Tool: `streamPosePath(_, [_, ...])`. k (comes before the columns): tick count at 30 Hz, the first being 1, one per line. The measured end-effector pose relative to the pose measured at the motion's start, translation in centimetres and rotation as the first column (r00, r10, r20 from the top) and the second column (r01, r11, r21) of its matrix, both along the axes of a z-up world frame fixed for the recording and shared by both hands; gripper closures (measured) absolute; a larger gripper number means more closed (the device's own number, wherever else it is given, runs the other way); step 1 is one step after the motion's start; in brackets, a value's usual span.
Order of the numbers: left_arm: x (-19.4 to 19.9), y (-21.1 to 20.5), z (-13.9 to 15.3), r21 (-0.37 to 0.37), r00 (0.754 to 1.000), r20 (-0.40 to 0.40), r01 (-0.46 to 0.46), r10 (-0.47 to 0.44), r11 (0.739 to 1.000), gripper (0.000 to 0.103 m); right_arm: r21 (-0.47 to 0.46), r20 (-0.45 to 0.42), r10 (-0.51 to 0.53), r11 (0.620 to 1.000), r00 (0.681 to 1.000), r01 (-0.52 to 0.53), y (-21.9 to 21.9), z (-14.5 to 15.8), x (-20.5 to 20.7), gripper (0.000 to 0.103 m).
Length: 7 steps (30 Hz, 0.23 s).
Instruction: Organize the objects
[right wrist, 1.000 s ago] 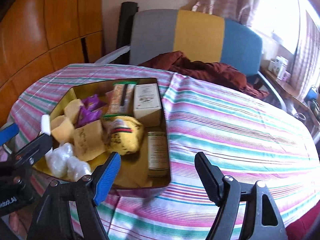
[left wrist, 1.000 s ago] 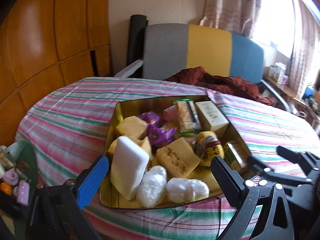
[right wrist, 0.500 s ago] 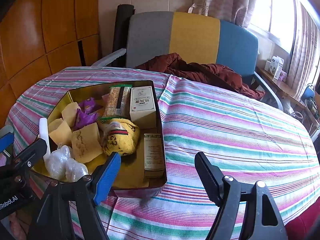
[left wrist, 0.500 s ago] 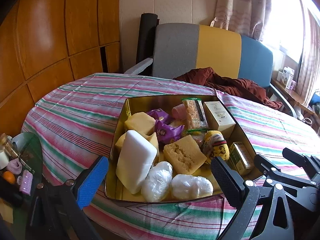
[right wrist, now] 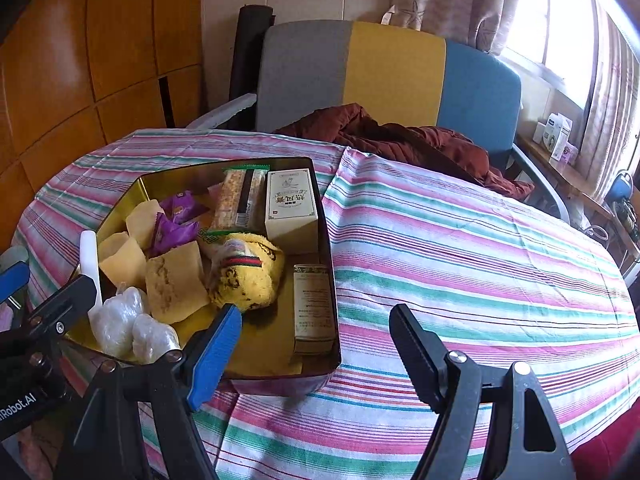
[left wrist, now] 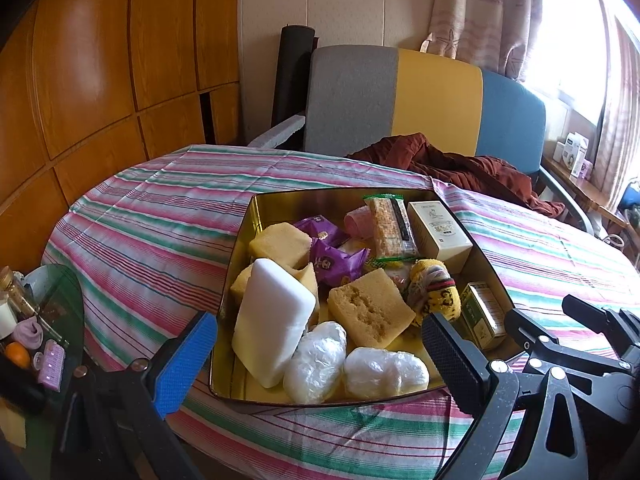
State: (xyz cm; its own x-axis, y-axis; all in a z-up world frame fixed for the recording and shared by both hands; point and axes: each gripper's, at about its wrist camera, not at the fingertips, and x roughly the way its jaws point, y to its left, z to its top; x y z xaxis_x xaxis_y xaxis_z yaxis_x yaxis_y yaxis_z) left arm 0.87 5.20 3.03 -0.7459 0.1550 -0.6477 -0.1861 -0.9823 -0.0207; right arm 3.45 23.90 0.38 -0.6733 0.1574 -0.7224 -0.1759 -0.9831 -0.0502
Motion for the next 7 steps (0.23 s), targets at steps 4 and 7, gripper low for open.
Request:
streamPosePath(4, [0.13, 0.0, -0.09, -0.004, 1.0, -0.013, -0.003, 0.003, 1.0, 0.0, -0.001, 0.005, 0.0, 1.0, 1.0, 0.0, 0.03, -0.12, -0.12, 0.025])
streamPosePath(7, [0.05, -0.05, -0.16, -0.001, 1.0, -0.005, -0.002, 0.002, 1.0, 0.0, -0.002, 0.007, 0.001, 1.0, 1.0, -0.001, 0.06, -0.18, -0.19, 0.025])
